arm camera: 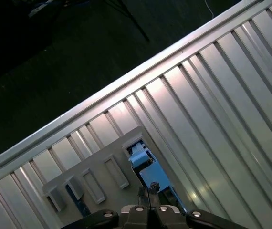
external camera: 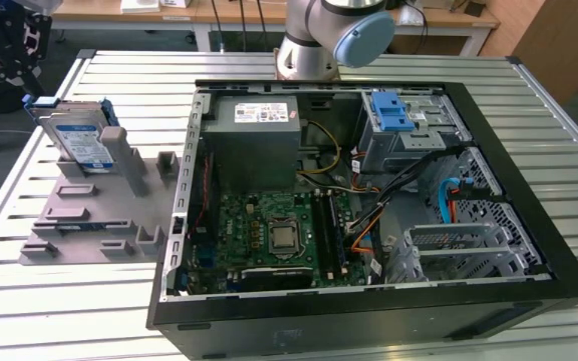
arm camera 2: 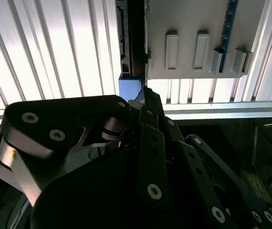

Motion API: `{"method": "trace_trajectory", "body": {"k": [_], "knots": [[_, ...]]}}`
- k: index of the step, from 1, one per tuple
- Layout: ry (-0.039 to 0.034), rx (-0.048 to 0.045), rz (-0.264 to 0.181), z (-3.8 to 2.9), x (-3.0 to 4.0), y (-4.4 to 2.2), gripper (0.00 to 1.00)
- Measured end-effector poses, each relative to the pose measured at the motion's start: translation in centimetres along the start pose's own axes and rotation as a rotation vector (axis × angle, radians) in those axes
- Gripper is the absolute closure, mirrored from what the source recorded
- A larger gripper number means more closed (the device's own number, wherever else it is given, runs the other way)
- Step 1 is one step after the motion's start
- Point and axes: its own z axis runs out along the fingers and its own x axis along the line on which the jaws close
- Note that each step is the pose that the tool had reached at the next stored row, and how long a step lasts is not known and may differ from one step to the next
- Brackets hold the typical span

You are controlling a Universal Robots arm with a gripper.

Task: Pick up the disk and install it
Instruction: 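Pick up the disk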

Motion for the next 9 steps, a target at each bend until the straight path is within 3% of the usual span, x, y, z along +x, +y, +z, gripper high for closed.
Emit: {"method": "trace_trajectory", "body": {"k": [9], "knots": [[0.0023, -0.0016, -0.075, 0.00, 0.00, 0.00, 0.89]]}}
